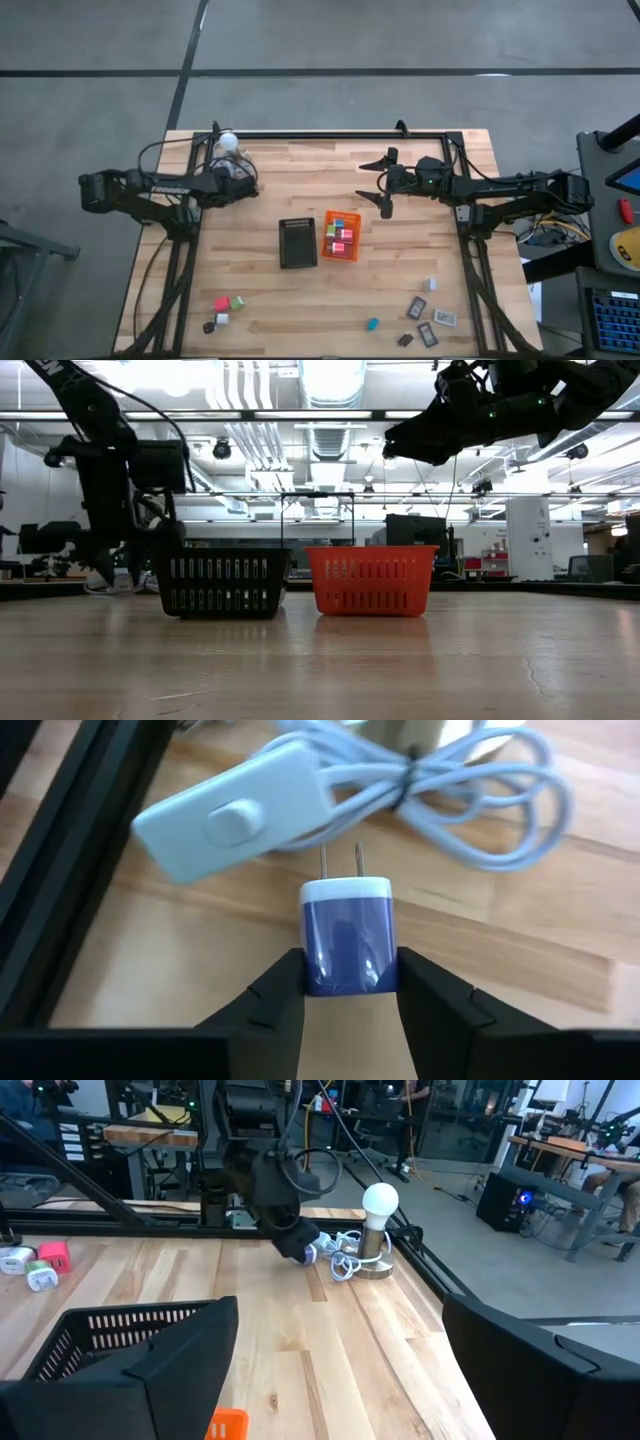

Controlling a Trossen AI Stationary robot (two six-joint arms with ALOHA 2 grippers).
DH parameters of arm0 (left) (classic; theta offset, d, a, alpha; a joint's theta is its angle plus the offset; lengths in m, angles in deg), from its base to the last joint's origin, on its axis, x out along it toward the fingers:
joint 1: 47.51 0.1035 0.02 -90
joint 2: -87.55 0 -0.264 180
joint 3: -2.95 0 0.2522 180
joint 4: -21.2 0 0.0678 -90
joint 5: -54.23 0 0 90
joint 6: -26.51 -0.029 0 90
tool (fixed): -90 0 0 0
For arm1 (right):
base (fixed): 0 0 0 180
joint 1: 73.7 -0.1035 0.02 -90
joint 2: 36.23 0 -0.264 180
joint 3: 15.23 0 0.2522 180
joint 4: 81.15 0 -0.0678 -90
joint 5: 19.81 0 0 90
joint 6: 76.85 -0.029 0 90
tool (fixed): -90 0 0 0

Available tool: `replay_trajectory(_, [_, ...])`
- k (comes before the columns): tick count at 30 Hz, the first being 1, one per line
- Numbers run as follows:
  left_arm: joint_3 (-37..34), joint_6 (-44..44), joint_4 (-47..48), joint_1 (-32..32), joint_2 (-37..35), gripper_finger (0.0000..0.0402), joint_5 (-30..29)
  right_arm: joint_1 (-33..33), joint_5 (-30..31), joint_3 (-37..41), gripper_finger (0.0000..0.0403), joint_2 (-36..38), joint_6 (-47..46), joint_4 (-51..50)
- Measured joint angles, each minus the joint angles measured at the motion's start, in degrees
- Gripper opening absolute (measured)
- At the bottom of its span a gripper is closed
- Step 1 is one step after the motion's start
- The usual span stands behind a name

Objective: Pick & Place Office items
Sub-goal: Put the violet charger adapter into the orange bin

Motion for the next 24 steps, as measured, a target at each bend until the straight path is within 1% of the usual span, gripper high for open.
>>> replay_trajectory(8, [4.35, -3.83, 1.05, -1.36, -0.01, 0.0135, -0.09, 0.0, 0.0, 0.0, 0.0342, -0.04, 0.0, 0.0])
replay_trajectory(12, [7.27, -6.71, 1.02, -2.82, -0.02, 0.0135, -1.71, 0.02, 0.0, 0.0, 0.0341, -0.04, 0.0, 0.0])
replay_trajectory(17, [11.66, -11.69, 0.78, -5.98, -0.02, 0.0135, -4.18, 0.07, 0.0, 0.0, 0.0348, -0.04, 0.0, 0.0])
replay_trajectory(20, [14.14, -15.49, -0.99, -8.54, -0.02, 0.0135, -6.17, 0.07, 0.0, 0.0, 0.035, -0.04, 0.0, 0.0])
replay_trajectory(24, [16.65, -23.2, -6.62, -12.15, -0.02, 0.0135, -8.26, 0.07, 0.0, 0.0, 0.0346, -0.04, 0.0, 0.0])
